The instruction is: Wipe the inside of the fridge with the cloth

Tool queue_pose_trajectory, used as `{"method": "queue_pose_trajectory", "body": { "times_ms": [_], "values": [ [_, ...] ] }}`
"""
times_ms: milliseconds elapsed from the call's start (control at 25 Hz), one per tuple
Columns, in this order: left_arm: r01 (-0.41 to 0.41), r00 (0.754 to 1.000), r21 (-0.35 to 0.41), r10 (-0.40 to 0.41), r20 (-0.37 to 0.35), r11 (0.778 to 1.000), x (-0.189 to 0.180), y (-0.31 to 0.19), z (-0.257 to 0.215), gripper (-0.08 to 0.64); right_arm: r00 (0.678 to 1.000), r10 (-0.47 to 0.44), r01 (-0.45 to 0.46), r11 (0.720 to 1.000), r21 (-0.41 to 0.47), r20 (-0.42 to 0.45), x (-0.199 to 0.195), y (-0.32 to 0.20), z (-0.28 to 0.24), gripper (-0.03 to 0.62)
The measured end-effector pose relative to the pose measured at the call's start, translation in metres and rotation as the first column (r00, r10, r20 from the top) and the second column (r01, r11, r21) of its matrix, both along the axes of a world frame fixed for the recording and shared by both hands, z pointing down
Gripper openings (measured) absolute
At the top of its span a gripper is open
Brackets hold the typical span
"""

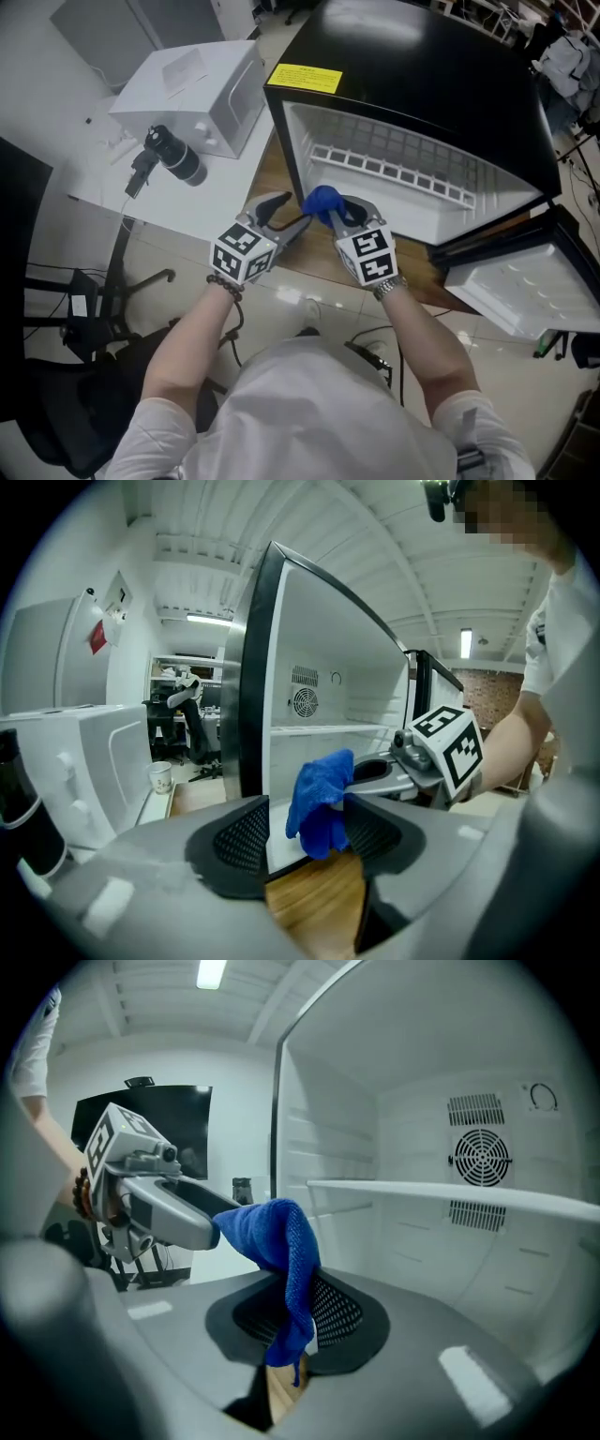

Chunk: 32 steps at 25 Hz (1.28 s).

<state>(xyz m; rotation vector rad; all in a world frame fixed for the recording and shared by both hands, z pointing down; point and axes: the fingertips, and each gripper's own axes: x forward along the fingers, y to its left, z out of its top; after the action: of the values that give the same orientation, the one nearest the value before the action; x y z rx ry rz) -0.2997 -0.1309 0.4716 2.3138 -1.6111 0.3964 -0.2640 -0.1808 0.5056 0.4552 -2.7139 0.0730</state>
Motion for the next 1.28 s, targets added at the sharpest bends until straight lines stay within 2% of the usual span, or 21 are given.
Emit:
{"method": "queue_pose_trajectory", "body": {
  "times_ms": [240, 480, 1280],
  "values": [
    [0.068, 0.997, 0.005, -0.068, 0.044, 0.998, -0.019, -0.018, 0.011, 0.250, 0.998, 0.068, -0.068, 0.997, -0.031, 0.009, -0.026, -0.016, 0.030, 0.048],
    [0.091, 0.994, 0.018, -0.092, 0.056, 0.996, -0.023, -0.030, 0.016, 0.249, 0.991, 0.130, -0.128, 0.991, -0.045, 0.043, -0.045, -0.029, 0.037, 0.046],
    [0.153, 0.987, 0.023, -0.154, 0.047, 0.988, -0.027, -0.039, 0.021, 0.237, 0.936, 0.339, -0.330, 0.938, -0.101, 0.091, -0.064, -0.098, 0.053, 0.042]
  ]
}}
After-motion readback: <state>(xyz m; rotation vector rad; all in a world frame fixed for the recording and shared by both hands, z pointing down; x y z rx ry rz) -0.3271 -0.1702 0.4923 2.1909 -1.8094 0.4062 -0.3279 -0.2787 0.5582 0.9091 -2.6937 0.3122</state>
